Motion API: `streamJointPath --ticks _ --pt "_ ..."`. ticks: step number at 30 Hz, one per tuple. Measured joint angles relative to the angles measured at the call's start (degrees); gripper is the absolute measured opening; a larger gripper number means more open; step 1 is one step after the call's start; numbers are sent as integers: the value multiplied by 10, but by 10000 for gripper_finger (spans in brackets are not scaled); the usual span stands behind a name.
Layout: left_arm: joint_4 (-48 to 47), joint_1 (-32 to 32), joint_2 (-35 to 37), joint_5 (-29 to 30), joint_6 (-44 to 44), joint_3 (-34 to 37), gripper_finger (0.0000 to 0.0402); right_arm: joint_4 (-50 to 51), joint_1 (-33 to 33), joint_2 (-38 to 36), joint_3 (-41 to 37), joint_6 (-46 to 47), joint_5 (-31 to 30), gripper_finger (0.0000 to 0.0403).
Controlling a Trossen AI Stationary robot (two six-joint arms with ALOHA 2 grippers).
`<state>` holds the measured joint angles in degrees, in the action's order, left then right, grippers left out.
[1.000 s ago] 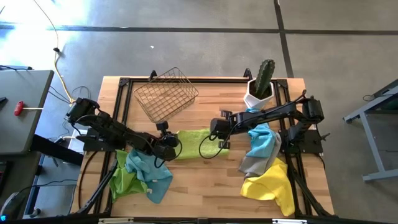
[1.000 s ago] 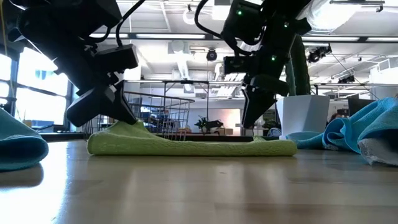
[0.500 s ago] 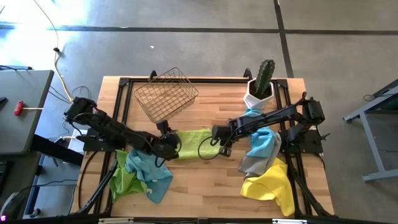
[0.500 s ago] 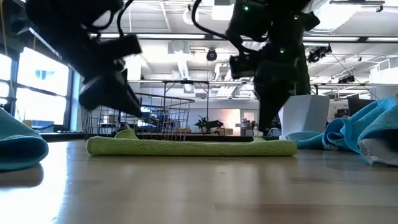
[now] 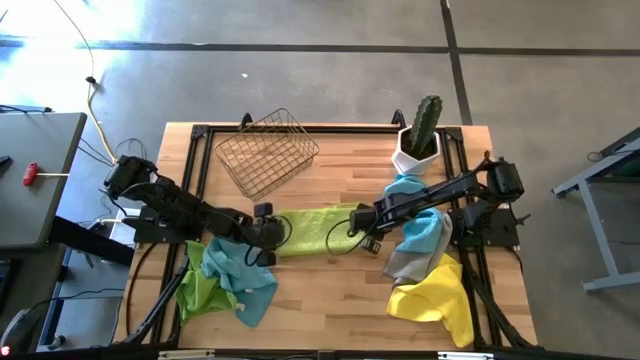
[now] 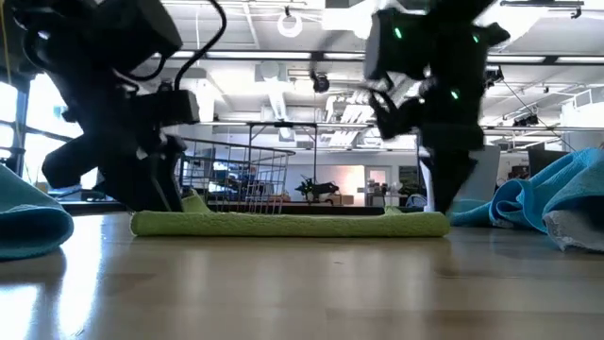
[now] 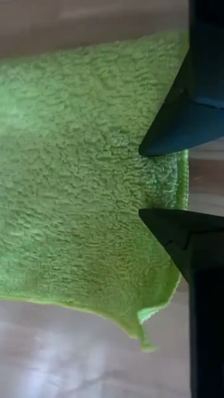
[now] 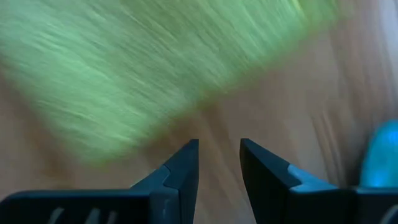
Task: Fold microfiber towels
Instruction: Fold the light green microfiber towel
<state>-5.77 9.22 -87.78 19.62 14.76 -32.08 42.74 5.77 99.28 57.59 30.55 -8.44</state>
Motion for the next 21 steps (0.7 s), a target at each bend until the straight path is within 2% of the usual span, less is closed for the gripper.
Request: streamJointPath --ticks 7,14,21 --pt "46 -18 1 -53 48 22 124 -69 -10 -36 -75 71 15 110" --pt "92 -2 -14 -64 107 23 115 -133 -9 -104 -120 124 22 110" --pt "97 3 -16 -57 135 23 115 -318 -16 -135 -199 170 21 122"
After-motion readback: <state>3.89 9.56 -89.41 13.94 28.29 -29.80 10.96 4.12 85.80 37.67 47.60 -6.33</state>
